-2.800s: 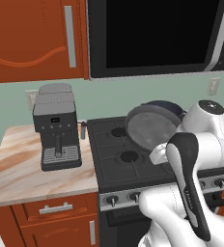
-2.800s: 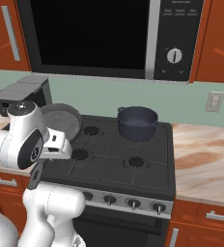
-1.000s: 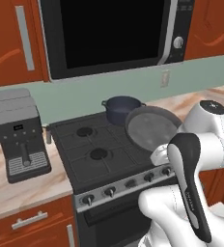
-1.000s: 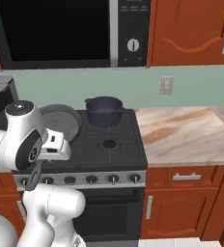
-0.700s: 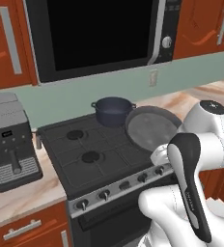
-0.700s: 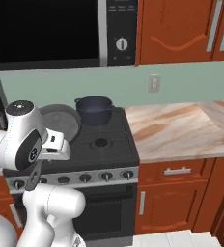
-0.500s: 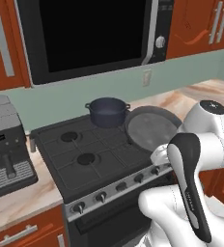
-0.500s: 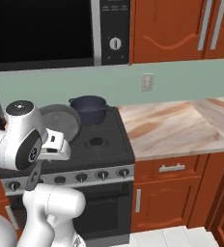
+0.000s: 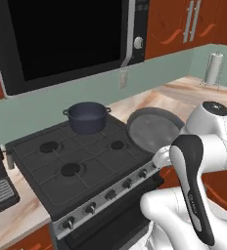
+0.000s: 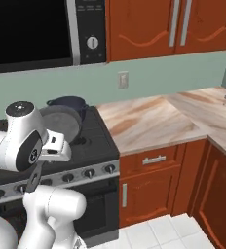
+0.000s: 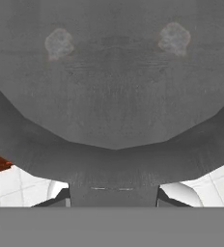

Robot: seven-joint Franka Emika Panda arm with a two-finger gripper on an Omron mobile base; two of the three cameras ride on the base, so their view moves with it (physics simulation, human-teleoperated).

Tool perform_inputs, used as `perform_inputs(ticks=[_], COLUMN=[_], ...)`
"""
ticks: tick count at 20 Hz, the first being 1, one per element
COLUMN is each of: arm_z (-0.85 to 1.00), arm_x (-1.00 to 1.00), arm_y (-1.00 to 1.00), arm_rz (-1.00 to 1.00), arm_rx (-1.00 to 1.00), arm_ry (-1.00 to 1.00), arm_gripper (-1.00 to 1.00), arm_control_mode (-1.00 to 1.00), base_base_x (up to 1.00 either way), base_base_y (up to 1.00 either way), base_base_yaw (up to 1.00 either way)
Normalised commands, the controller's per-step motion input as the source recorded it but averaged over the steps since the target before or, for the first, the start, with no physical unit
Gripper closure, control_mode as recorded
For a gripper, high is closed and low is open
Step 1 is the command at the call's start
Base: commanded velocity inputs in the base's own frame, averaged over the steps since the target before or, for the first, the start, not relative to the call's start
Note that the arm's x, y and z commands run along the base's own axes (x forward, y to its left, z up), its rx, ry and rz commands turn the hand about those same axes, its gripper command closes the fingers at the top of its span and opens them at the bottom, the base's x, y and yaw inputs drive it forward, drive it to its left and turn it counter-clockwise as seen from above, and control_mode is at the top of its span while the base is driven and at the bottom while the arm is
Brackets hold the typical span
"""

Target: Move the pot and pan from the stove into the sink.

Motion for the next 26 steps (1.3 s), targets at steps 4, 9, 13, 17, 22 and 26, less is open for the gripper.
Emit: perform_inputs(ticks=[4, 9, 13, 17, 22, 26], arm_z=[0.00, 0.00, 0.00, 0.00, 0.00, 0.00], arm_x=[0.00, 0.00, 0.00, 0.00, 0.00, 0.00], arm_y=[0.00, 0.00, 0.00, 0.00, 0.00, 0.00], arm_rz=[0.00, 0.00, 0.00, 0.00, 0.00, 0.00], arm_rx=[0.00, 0.00, 0.00, 0.00, 0.00, 0.00], arm_ry=[0.00, 0.00, 0.00, 0.00, 0.00, 0.00], arm_gripper=[1.00, 1.00, 1.00, 1.00, 1.00, 1.00], arm_control_mode=[1.00, 1.00, 1.00, 1.00, 1.00, 1.00], base_base_x=[0.00, 0.00, 0.00, 0.00, 0.00, 0.00], base_base_y=[-0.15, -0.17, -0.17, -0.16, -0.16, -0.16], base_base_yaw=[-0.33, -0.32, -0.32, -0.33, -0.33, -0.33])
